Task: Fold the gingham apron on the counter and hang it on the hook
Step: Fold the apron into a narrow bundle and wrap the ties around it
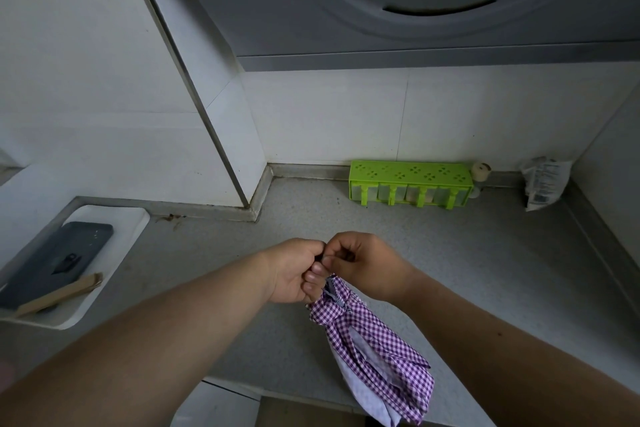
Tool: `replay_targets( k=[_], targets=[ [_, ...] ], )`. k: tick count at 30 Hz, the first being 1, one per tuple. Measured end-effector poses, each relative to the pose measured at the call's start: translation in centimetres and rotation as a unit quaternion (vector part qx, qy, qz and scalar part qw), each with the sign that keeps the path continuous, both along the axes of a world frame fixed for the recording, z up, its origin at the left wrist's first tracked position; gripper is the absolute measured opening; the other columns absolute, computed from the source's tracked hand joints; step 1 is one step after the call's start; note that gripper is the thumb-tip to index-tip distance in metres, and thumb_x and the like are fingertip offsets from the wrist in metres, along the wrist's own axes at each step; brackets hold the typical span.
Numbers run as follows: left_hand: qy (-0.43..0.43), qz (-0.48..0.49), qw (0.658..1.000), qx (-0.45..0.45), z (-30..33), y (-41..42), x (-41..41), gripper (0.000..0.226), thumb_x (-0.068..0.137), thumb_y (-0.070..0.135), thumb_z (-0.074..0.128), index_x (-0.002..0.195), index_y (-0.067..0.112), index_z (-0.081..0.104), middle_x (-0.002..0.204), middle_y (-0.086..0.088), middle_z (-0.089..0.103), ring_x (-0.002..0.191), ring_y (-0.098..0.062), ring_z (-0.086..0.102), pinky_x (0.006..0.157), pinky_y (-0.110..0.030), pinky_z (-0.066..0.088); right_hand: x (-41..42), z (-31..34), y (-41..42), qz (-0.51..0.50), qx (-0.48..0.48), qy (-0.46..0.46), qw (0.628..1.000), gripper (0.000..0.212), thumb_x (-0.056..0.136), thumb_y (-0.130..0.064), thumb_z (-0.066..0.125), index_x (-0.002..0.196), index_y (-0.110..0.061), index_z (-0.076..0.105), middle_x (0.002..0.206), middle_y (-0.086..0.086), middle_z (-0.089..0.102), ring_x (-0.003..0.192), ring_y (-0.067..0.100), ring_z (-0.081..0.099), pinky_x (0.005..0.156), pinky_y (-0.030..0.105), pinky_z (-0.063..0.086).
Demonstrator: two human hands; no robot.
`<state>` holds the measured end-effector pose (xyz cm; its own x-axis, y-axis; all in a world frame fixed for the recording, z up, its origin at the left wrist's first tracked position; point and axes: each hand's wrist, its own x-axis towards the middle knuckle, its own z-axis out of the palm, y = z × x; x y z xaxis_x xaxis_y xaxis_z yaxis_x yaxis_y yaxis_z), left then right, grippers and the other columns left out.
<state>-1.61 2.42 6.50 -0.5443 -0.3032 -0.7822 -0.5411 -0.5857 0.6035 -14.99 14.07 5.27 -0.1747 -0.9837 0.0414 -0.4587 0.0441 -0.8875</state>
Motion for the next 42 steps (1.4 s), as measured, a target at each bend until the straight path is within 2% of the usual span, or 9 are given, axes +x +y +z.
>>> replay_targets(
  k=[7, 12, 18, 23, 27, 30, 33, 38, 42],
  targets=[
    [0.022, 0.002, 0.999, -0.044, 1.0, 0.6, 0.6, 0.024, 0.104, 0.013, 0.049, 0.084, 0.011, 0.061, 0.065, -0.001, 0.057, 0.054, -0.009, 0.042, 0.050, -0.020, 0.036, 0.1, -0.4, -0.1, -0.085, 0.033, -0.091, 0.992, 0.009, 0.097, -0.015, 0.064, 0.089, -0.011, 0.067, 0.073, 0.001, 0.071, 0.066, 0.013, 0.064, 0.076, 0.048, 0.058],
    [0.047, -0.004, 0.993, -0.112, 1.2, 0.0, 1.6, 0.004, 0.100, 0.002, 0.063, 0.098, 0.006, 0.065, 0.079, -0.008, 0.069, 0.058, -0.009, 0.051, 0.053, -0.022, 0.041, 0.9, -0.1, -0.5, -0.125, 0.078, -0.175, 0.974, 0.010, 0.096, -0.010, 0.063, 0.093, -0.001, 0.066, 0.070, 0.009, 0.072, 0.061, 0.018, 0.063, 0.070, 0.042, 0.058],
    [0.011, -0.041, 0.960, -0.278, 0.5, -0.2, 2.2, 0.007, 0.097, 0.013, 0.073, 0.095, 0.008, 0.070, 0.065, 0.000, 0.064, 0.058, -0.012, 0.053, 0.057, -0.028, 0.045, 1.0, 0.3, -0.4, -0.118, 0.091, -0.187, 0.971, 0.010, 0.097, -0.010, 0.064, 0.102, -0.002, 0.066, 0.066, 0.006, 0.070, 0.061, 0.019, 0.064, 0.066, 0.035, 0.056],
    [-0.020, -0.060, 0.940, -0.336, 0.4, -0.1, 2.4, 0.012, 0.093, 0.017, 0.077, 0.097, 0.006, 0.072, 0.074, -0.007, 0.066, 0.056, -0.012, 0.057, 0.058, -0.030, 0.048, 0.9, 0.4, -0.1, -0.036, 0.052, 0.013, 0.998, 0.031, 0.090, -0.010, 0.067, 0.116, -0.024, 0.057, 0.079, -0.004, 0.072, 0.067, 0.004, 0.066, 0.063, 0.025, 0.054],
    [-0.046, -0.155, 0.875, -0.456, 0.8, -0.3, 2.5, 0.011, 0.091, 0.026, 0.080, 0.083, 0.021, 0.075, 0.077, 0.009, 0.072, 0.067, -0.004, 0.065, 0.063, -0.022, 0.048, 0.8, 0.2, 0.1, 0.001, -0.038, 0.190, 0.981, 0.025, 0.092, -0.015, 0.063, 0.109, -0.031, 0.055, 0.086, -0.011, 0.065, 0.080, 0.007, 0.062, 0.071, 0.034, 0.055],
    [-0.055, -0.245, 0.813, -0.526, 1.2, -0.6, 2.8, 0.010, 0.094, 0.034, 0.078, 0.091, 0.025, 0.076, 0.088, 0.013, 0.070, 0.083, -0.004, 0.066, 0.071, -0.022, 0.047, 0.7, -0.3, -0.1, 0.004, -0.052, 0.243, 0.969, 0.023, 0.094, -0.016, 0.059, 0.100, -0.036, 0.049, 0.090, -0.009, 0.061, 0.085, 0.011, 0.056, 0.072, 0.038, 0.053],
    [-0.050, -0.273, 0.784, -0.556, 1.4, -0.7, 3.0, 0.017, 0.098, 0.036, 0.072, 0.104, 0.022, 0.078, 0.100, 0.011, 0.066, 0.095, -0.008, 0.064, 0.083, -0.028, 0.049, 0.9, -0.5, -0.1, -0.007, -0.058, 0.259, 0.964, 0.021, 0.092, -0.011, 0.055, 0.091, -0.032, 0.049, 0.085, -0.010, 0.055, 0.082, 0.010, 0.049, 0.069, 0.031, 0.046],
    [-0.040, -0.245, 0.836, -0.488, 1.5, -1.0, 3.4, 0.015, 0.104, 0.035, 0.063, 0.107, 0.024, 0.073, 0.105, 0.009, 0.070, 0.100, -0.012, 0.066, 0.085, -0.029, 0.051, 0.8, -0.7, -1.3, -0.016, -0.033, 0.245, 0.969, 0.023, 0.088, 0.004, 0.057, 0.086, -0.018, 0.063, 0.084, -0.007, 0.057, 0.080, 0.013, 0.052, 0.070, 0.026, 0.040],
    [-0.022, -0.218, 0.876, -0.429, 1.2, -0.8, 3.4, 0.015, 0.106, 0.031, 0.059, 0.096, 0.027, 0.070, 0.092, 0.010, 0.067, 0.086, -0.006, 0.061, 0.076, -0.027, 0.048, 0.7, -0.3, -2.1, -0.021, 0.067, 0.209, 0.975, 0.020, 0.098, -0.008, 0.052, 0.102, -0.015, 0.071, 0.095, -0.003, 0.063, 0.095, 0.019, 0.063, 0.084, 0.030, 0.050]
  ],
)
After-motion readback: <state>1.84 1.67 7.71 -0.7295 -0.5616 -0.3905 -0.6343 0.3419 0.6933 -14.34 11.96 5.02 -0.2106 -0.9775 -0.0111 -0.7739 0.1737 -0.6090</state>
